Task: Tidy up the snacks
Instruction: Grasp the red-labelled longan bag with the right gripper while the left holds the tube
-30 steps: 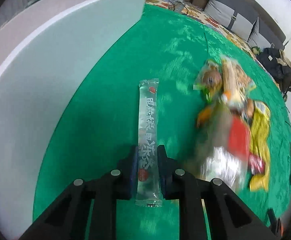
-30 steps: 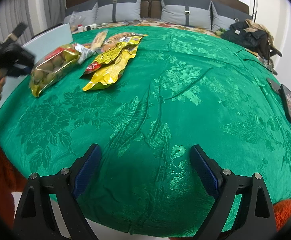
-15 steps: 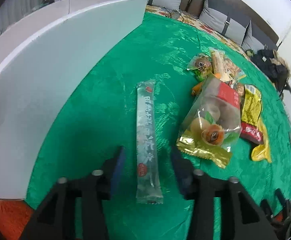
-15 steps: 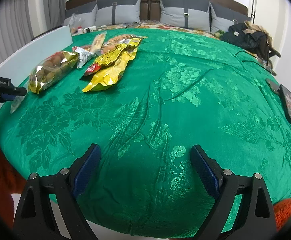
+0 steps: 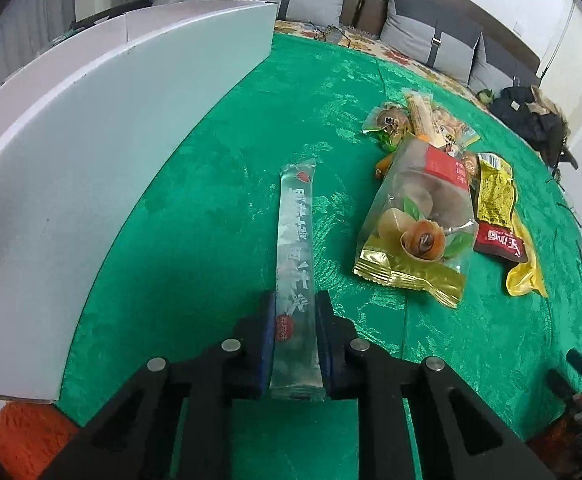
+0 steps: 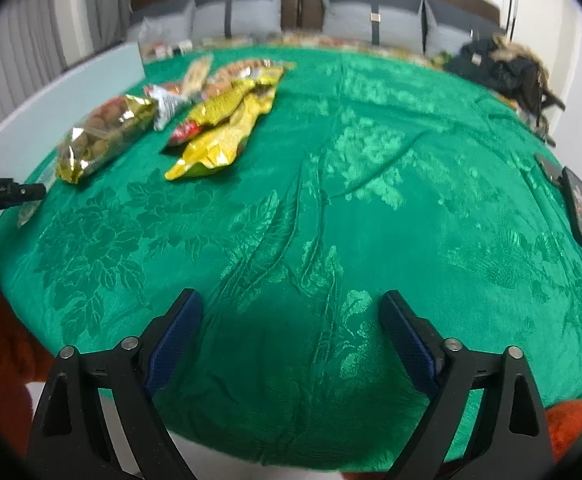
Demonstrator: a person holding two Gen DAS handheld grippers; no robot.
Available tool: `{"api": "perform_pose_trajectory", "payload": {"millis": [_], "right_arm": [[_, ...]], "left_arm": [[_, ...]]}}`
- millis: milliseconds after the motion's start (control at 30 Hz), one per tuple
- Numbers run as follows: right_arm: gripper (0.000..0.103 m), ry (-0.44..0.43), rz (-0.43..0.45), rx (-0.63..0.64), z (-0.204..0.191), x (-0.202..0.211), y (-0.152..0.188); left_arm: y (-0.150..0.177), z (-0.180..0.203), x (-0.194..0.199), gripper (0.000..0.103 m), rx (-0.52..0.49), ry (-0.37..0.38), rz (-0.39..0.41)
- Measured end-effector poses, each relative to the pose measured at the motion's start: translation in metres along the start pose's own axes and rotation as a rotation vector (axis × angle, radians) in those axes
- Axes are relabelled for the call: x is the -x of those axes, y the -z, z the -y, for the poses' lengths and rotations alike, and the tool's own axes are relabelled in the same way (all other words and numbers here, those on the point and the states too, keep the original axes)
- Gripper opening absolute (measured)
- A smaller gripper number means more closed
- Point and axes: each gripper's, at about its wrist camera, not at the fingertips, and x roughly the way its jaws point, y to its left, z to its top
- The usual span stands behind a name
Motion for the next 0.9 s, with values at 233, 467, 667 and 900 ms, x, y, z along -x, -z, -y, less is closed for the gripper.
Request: {"api": "perform_pose_trajectory", "payload": {"millis": [233, 467, 667, 900], "right_arm": [[0.092, -0.247, -0.066, -0.116, -0.079, 0.006, -0.113], [0.092, -0.098, -0.243, -0.13, -0.166, -0.07, -0.178], [0.09, 0.007, -0.319, 0.006, -0.188, -0.093, -0.16], [0.054, -0.152, -0.29, -0.051, -0.138, -0.066, -0.149]], "left_arm": [[0.004, 0.005, 0.001, 0.019, -0.031, -0.022, 0.028], [0.006, 0.0, 0.003, 0.019, -0.02, -0.012, 0.027], [0.002, -0.01, 0.002, 0.019, 0.017, 0.019, 0.018], [-0.001, -0.017, 0.006, 0.019, 0.062, 0.092, 0.033]]}}
